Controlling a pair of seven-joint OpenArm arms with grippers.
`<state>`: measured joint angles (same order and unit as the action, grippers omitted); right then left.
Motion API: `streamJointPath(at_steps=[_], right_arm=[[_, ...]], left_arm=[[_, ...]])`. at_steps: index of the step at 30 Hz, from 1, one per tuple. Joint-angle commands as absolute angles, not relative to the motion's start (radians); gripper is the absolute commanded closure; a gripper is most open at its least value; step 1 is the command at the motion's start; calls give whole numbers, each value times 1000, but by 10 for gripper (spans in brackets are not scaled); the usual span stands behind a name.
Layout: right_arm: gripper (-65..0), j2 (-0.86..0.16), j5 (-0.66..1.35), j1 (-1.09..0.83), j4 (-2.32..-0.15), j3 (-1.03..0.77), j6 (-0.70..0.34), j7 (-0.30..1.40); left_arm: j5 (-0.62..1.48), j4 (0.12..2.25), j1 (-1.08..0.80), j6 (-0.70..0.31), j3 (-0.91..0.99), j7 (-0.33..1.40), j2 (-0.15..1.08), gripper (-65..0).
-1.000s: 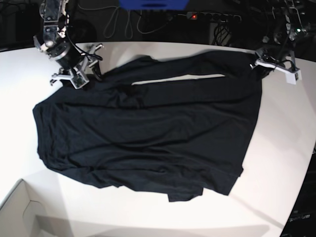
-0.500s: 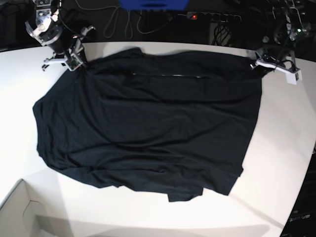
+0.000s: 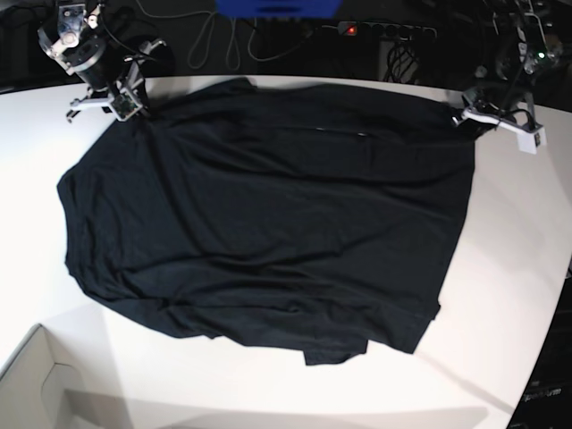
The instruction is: Layout the t-shirt on the table in an organized manner, then fold the t-shirt properly
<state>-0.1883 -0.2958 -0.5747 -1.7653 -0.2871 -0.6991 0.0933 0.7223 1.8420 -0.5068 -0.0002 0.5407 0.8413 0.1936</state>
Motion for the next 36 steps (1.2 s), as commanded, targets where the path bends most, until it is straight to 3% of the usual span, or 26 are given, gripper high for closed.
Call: streamJointPath(at_steps=[1,9,22,36], right_arm=[[0,-199,-283,-576,-1774,-294,-698,74],[-8,-193,-283,-582,-1771,-300,-698,76],[-363,-189,-283,-608,-1779,-302,-698,65],[-373,-136,-280,-598,-1874,-240,-698,74]], left_arm=[[731,1863,-512,-1,545,832,203,0],[731,1863,-513,-2,545,832,203,0],[731,1863,-512,-2,538,832,196,0],[731,1863,-510,-2,539,832,196,0]])
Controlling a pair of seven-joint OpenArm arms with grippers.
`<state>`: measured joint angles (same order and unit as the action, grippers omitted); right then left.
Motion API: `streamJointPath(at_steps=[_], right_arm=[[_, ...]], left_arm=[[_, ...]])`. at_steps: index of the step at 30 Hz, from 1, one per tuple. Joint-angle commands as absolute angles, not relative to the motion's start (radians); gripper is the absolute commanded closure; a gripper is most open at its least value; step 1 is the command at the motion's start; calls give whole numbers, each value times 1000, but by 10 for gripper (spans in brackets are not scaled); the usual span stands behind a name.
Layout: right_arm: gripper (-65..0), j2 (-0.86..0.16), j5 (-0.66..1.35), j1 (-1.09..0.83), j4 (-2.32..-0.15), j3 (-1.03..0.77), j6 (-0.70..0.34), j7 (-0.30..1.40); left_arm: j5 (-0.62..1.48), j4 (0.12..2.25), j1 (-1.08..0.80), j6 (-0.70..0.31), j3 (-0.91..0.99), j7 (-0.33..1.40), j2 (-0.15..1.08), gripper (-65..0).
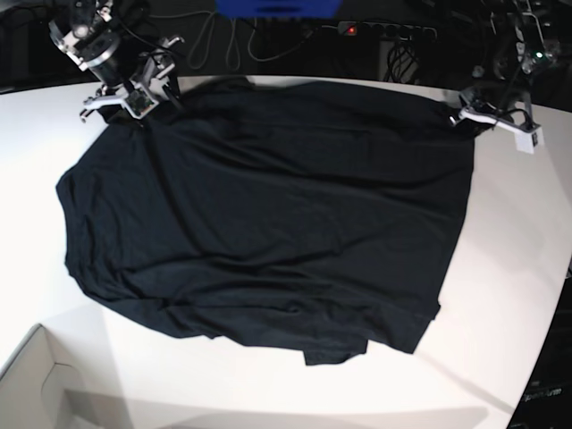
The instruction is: Layout the t-shirt on the table in an organized manner, then fold the t-shirt properly
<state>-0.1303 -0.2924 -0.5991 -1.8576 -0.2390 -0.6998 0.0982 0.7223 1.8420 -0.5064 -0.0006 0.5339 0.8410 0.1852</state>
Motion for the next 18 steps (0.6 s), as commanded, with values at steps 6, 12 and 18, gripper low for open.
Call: streamJointPath(at_steps=[6,12,18], right_arm=[[-370,-134,-282,-561,-1837,-236,-698,74],[-280,-134,-282,-553,-1791,-239,-698,74],[-189,-136,-282,-555,-1791,-240,-698,74]], left_arm=[[731,1860,-510,-2,542,832,196,0],[731,1856,-509,-2,544,832,196,0],[731,1856,-509,-2,542,832,196,0]])
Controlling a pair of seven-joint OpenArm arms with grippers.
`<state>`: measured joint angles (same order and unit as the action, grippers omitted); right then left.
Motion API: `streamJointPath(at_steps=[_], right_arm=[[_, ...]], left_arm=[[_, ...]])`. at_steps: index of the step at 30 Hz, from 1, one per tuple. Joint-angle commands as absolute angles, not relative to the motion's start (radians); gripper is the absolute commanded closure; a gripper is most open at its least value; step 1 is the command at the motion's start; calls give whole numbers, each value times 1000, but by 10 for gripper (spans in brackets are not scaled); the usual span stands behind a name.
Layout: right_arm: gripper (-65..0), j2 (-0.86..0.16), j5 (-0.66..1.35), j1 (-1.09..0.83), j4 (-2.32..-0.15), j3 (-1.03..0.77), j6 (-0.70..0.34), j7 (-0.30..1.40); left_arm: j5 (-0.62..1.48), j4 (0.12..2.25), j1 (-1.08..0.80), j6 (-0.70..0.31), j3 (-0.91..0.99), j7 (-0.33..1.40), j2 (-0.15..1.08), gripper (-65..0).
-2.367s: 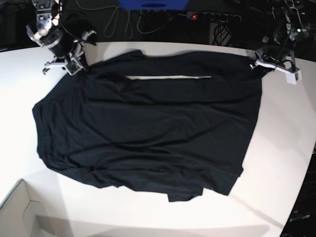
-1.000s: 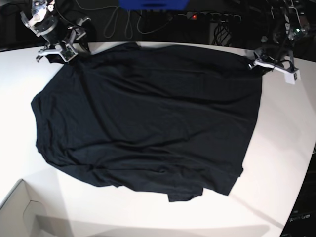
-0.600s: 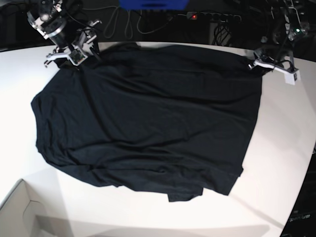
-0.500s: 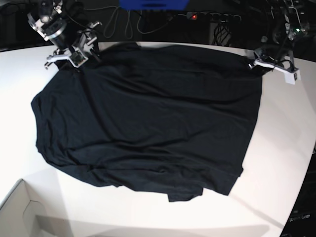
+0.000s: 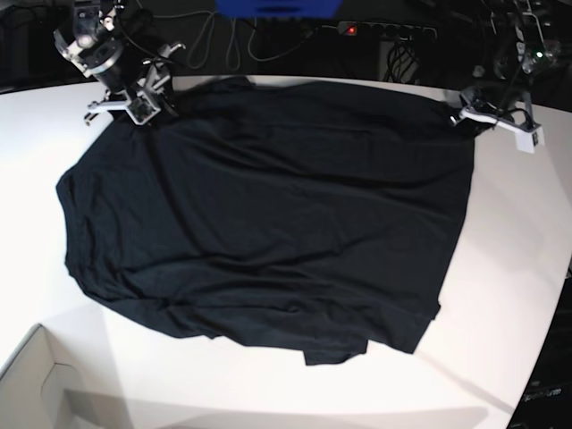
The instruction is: Layout the t-shirt on the table in an organized manner, then fold the t-shirt properly
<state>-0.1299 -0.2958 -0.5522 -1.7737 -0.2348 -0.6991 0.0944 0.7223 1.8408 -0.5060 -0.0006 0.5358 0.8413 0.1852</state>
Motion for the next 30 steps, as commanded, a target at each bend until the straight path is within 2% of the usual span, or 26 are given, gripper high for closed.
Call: streamJointPath(at_steps=[1,6,12,21,30], right_arm=[[-165,-136,-282,-556,-1791,-240,-698,74],[0,-139,-282,-555,-1794,-242,-698,74],[0,-140,-283,-558,-1808,-243,-698,68],[0,-139,-278,-570,-1948,-289,-698,67],[0,-136,-278,-503,-1962,-300,-698,67]], left_arm=[[731,1856,-509,-2,542,832,196,0],[731,1857,-501,-2,544,832,196,0],[731,1865,-501,-1,545,832,199,0],[733,1891,-481,2,545,832,203,0],[733,1897,-418,4,547,832,203,0]])
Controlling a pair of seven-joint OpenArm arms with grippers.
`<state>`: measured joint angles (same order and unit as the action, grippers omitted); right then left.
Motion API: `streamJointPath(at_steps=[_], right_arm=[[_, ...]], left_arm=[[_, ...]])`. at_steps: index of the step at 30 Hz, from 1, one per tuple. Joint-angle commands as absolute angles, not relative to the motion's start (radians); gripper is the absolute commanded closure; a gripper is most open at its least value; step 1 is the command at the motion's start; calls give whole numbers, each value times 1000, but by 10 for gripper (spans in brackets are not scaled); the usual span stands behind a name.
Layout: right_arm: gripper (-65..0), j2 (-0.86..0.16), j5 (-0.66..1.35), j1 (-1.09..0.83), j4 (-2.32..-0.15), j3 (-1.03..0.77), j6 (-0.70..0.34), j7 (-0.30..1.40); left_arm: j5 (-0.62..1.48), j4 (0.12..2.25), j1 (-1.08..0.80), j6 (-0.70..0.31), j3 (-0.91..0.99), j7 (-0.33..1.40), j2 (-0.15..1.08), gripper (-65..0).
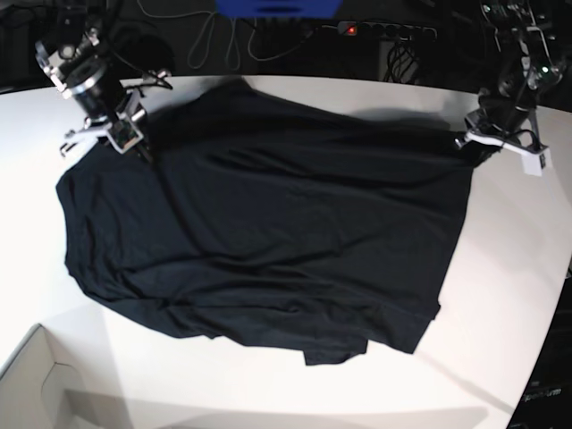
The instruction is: Layout the t-shirt on the table in an organized manner, then fold the t-shirt properly
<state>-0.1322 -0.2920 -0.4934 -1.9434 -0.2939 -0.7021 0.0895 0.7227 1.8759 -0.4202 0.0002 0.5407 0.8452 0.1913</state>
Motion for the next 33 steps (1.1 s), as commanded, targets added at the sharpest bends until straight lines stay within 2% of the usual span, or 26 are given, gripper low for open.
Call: streamJointPath(at_steps=[1,9,33], right_arm=[[0,-136,-278,-492,-1962,-300,-698,67],[0,-134,-277,-392,-1946,-291,-698,76],[0,-134,-277,-139,-1685,-186,-698,76]], left_arm=[[733,1899,-414,4,547,832,203,0],[723,1890,-395,4,547,832,203,0],[731,1788,-367,4,545,832,200,0]])
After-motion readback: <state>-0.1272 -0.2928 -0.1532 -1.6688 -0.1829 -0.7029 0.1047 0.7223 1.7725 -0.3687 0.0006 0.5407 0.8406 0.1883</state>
